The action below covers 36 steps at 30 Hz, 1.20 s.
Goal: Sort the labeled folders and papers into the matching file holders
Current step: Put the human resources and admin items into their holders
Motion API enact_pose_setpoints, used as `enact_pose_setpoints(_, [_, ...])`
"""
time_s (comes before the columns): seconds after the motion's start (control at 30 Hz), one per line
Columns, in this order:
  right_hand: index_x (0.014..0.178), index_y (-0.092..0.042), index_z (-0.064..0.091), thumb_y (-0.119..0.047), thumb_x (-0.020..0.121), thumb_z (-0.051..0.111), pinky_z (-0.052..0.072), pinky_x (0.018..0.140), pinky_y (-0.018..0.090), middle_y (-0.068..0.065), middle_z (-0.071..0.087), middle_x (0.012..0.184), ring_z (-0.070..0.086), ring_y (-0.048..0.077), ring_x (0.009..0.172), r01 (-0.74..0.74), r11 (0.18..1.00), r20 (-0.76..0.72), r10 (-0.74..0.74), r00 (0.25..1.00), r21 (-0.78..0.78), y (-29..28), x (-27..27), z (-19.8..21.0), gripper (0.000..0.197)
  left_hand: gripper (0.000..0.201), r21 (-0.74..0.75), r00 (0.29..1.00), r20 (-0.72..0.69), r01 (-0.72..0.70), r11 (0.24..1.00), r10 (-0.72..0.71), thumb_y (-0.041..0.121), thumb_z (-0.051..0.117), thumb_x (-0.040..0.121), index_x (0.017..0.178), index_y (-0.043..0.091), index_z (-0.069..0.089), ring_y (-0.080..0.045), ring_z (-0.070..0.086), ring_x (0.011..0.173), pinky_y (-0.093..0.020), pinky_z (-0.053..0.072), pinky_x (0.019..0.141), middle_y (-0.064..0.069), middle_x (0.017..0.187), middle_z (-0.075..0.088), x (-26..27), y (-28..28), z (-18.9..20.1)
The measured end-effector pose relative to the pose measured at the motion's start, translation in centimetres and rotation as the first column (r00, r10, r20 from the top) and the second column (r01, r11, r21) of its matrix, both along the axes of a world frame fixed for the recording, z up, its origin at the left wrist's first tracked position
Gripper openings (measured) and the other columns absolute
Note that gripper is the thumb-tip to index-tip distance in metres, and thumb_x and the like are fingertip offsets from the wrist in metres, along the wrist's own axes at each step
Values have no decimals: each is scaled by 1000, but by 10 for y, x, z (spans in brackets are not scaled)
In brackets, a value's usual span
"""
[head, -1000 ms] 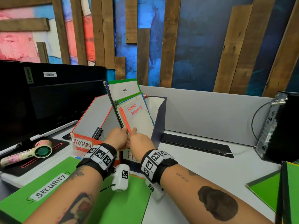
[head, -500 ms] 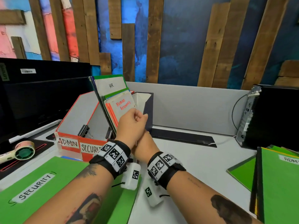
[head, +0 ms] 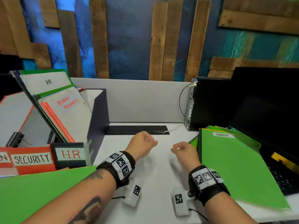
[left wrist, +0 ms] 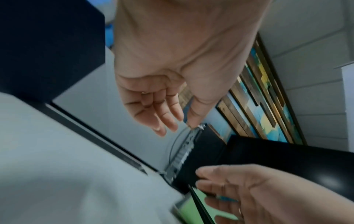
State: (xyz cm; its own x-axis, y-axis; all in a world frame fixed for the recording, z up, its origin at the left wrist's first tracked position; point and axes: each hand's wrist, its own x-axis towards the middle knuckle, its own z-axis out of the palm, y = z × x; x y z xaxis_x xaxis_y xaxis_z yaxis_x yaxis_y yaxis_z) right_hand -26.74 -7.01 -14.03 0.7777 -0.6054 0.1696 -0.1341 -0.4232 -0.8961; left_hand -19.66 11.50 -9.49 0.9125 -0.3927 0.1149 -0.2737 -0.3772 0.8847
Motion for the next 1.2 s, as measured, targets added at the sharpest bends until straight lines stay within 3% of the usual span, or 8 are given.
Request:
enact_pose_setpoints(0.17, [91,-31,65,-31,77,78,52,80,34,8,71,99,66,28,86,290,957,-43,-289,956,19,-64,-42,9,19,28,46,953,-246,194,980,-177,33,76,87,103,18,58,-19,59,78,-25,50,59,-4,93,61,-30,-54,-32])
enact_pose_setpoints(0.23, [101,-36,62,-43,73,74,50,98,47,13,67,115,62,34,106,469,883,-139,-469,872,-38,-96,-58,15,31,36,92,939,-268,248,964,-216,37,78,85,109,20,57,-16,58,75,-27,52,65,-2,96,60,-37,-69,-39])
enact_pose_setpoints(0.33, [132,-21,52,-36,79,73,21,119,60,25,36,151,25,43,144,636,768,-317,-623,715,-75,-136,-85,22,59,54,161,931,-275,289,944,-238,41,79,84,127,19,52,-14,57,78,-29,51,73,3,97,55,-42,-86,-39])
enact_pose_setpoints(0.5, [148,-8,29,-33,75,77,15,121,60,30,19,159,14,47,149,671,725,-581,-616,532,-155,-168,-108,17,91,76,248,945,-250,272,930,-210,44,79,84,144,19,40,-10,57,88,-21,47,71,7,99,52,-37,-101,-40])
enact_pose_setpoints(0.73, [140,-6,36,-40,72,79,34,113,49,23,39,148,33,40,139,616,769,-564,-589,578,-171,-177,-91,13,87,102,192,923,-326,276,942,-204,47,78,83,160,17,18,-25,43,138,-27,34,99,-9,160,33,-15,-121,-46])
enact_pose_setpoints(1.0, [130,-4,50,-44,72,75,38,100,42,16,54,135,44,38,130,603,791,-548,-553,628,-108,-191,-90,17,75,137,234,919,-323,309,922,-226,75,77,50,160,16,20,-25,32,148,-41,27,121,-4,164,28,14,-140,-55])
enact_pose_setpoints(1.1, [108,-7,55,-40,78,74,39,89,32,7,58,112,54,35,121,560,826,-534,-501,681,-59,-196,-96,19,49,135,251,927,-307,295,922,-213,80,70,49,158,14,28,-26,34,147,-42,27,121,-5,163,31,20,-145,-59])
enact_pose_setpoints(1.2, [110,-5,64,-42,66,80,54,94,38,6,67,106,67,30,103,503,864,-517,-421,745,21,-192,-91,19,59,124,334,939,-250,313,889,-237,94,55,54,150,15,46,-25,45,138,-41,32,118,-5,155,45,23,-147,-61])
